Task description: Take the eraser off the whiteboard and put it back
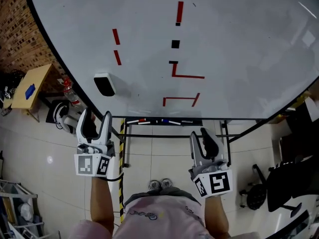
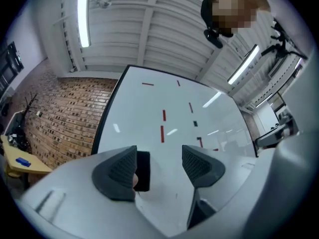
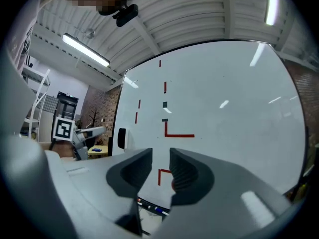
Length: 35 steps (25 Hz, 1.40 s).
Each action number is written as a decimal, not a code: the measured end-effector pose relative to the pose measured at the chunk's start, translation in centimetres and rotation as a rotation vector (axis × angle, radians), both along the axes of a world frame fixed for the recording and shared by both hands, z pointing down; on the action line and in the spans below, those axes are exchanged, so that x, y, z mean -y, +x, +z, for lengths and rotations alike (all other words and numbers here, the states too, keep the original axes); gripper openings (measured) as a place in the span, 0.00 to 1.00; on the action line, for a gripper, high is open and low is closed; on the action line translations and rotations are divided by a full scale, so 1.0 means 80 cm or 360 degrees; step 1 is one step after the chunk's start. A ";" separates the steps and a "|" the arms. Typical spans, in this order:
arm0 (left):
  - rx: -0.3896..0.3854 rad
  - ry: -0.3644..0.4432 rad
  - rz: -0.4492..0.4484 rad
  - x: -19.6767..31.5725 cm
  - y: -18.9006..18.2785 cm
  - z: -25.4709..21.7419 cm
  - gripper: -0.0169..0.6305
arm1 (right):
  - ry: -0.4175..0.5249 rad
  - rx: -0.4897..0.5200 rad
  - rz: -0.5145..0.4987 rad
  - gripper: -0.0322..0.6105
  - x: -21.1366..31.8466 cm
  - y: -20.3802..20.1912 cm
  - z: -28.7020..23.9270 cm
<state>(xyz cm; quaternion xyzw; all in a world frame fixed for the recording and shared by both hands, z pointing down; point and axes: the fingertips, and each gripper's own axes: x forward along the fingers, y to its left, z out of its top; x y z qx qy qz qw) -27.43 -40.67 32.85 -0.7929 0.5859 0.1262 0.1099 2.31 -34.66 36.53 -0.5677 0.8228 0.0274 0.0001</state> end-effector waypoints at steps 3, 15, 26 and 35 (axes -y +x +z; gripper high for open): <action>-0.0015 0.0114 0.0044 -0.065 0.011 -0.036 0.47 | 0.0048 0.0054 0.0034 0.21 -0.018 0.019 -0.016; -0.0107 0.0183 0.0024 -0.236 0.089 -0.071 0.42 | 0.0135 0.0088 -0.0042 0.21 -0.144 0.084 -0.042; -0.0158 0.0192 0.0081 -0.333 0.123 -0.081 0.42 | 0.0150 0.0114 -0.0005 0.21 -0.239 0.122 -0.040; -0.0202 0.0115 0.0157 -0.379 0.110 -0.064 0.42 | 0.0096 0.0059 0.0140 0.21 -0.316 0.119 -0.028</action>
